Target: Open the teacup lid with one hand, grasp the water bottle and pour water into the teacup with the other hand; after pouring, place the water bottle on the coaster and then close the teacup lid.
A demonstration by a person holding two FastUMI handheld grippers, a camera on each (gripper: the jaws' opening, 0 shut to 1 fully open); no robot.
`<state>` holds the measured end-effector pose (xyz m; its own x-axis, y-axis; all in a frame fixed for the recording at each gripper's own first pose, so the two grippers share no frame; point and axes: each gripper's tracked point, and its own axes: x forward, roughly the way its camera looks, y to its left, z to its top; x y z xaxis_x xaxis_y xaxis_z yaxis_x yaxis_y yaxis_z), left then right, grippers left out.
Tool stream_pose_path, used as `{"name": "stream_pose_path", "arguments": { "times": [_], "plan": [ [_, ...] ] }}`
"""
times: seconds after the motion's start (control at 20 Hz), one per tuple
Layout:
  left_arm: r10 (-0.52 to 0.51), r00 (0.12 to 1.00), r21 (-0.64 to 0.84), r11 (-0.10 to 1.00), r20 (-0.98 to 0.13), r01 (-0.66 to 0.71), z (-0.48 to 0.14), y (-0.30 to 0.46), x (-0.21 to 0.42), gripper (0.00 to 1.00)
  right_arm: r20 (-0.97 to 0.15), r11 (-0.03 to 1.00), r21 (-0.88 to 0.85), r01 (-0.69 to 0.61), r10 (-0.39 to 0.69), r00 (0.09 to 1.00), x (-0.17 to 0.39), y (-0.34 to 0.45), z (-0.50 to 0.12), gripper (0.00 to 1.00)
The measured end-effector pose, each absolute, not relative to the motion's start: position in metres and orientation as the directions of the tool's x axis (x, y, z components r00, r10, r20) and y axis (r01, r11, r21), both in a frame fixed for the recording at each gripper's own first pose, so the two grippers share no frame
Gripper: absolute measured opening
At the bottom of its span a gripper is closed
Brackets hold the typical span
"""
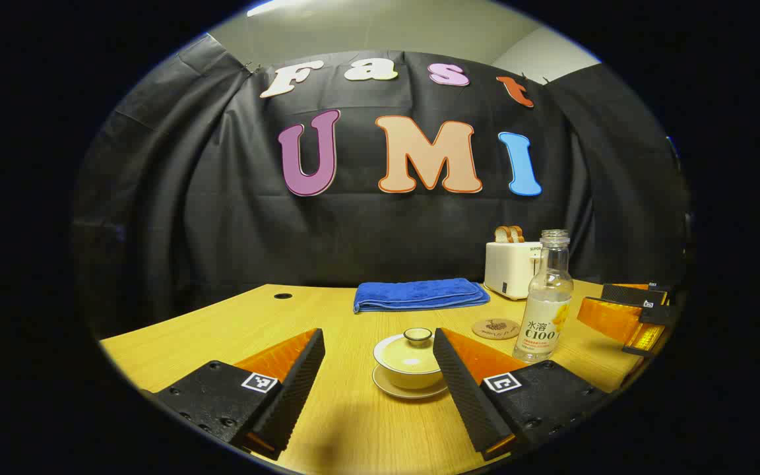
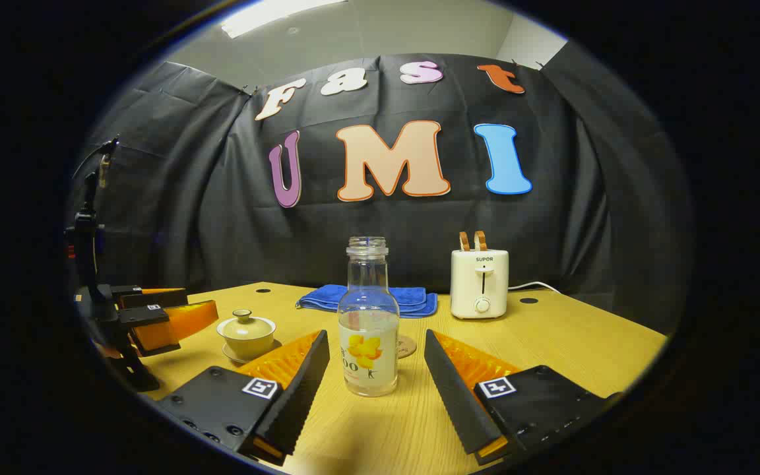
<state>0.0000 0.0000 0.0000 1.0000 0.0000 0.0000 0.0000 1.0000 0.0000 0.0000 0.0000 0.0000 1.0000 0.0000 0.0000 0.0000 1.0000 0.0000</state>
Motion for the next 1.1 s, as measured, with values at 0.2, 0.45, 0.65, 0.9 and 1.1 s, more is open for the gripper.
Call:
{"name": "stream_pose_path", "arguments": {
  "times": [0.2, 0.45, 0.65, 0.9, 1.1],
  "plan": [
    [0.0, 1.0, 0.0, 1.0, 0.0, 0.0, -0.0001, -0.0001, 0.0003, 0.97, 0.0, 1.0, 0.0, 0.0, 0.0, 1.0, -0.0003, 0.0001, 0.0002, 0.94],
    [0.0, 1.0, 0.0, 1.0, 0.0, 0.0, -0.0004, 0.0001, 0.0003, 0.96, 0.0, 1.0, 0.0, 0.0, 0.0, 1.0, 0.0003, 0.0002, -0.0004, 0.93],
    [0.0, 1.0, 0.0, 1.0, 0.0, 0.0, -0.0004, 0.0002, 0.0, 0.97, 0.0, 1.0, 0.0, 0.0, 0.0, 1.0, 0.0003, 0.0003, -0.0003, 0.92],
    [0.0, 1.0, 0.0, 1.0, 0.0, 0.0, 0.0, -0.0001, 0.0001, 0.97, -0.001, 1.0, 0.0, 0.0, 0.0, 1.0, 0.0001, 0.0002, 0.0004, 0.93],
    [-0.001, 1.0, 0.0, 1.0, -0.001, 0.001, 0.0, -0.0002, 0.0004, 0.96, -0.001, 1.0, 0.0, 0.0, 0.0, 1.0, 0.0005, 0.0002, 0.0001, 0.98]
  ]
}}
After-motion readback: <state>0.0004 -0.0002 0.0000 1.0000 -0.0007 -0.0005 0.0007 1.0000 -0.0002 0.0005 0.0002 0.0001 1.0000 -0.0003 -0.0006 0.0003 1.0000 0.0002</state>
